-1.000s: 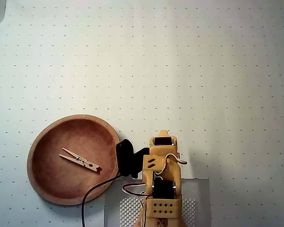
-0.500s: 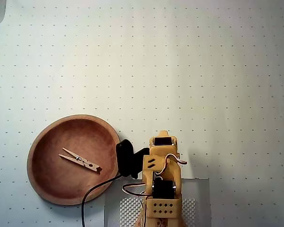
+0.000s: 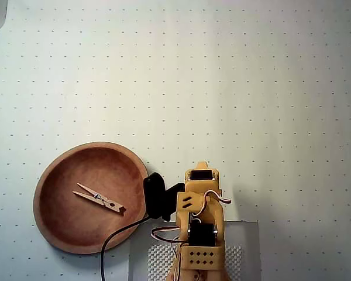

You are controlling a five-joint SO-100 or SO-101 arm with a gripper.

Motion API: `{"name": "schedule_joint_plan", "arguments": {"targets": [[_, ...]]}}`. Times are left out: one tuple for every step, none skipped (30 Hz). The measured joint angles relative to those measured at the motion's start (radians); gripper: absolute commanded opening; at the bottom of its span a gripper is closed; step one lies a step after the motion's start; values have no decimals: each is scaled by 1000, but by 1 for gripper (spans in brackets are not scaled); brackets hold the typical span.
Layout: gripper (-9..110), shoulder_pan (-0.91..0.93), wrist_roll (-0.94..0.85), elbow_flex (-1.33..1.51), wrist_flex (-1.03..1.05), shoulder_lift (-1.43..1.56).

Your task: Grasp a clothespin and put it in the bowl.

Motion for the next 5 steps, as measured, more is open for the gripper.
{"name": "schedule_joint_plan", "arguments": {"targets": [[-3,0,0,0,0,0],[-3,0,0,0,0,0],[-3,0,0,0,0,0],[-3,0,0,0,0,0],[-3,0,0,0,0,0]]}}
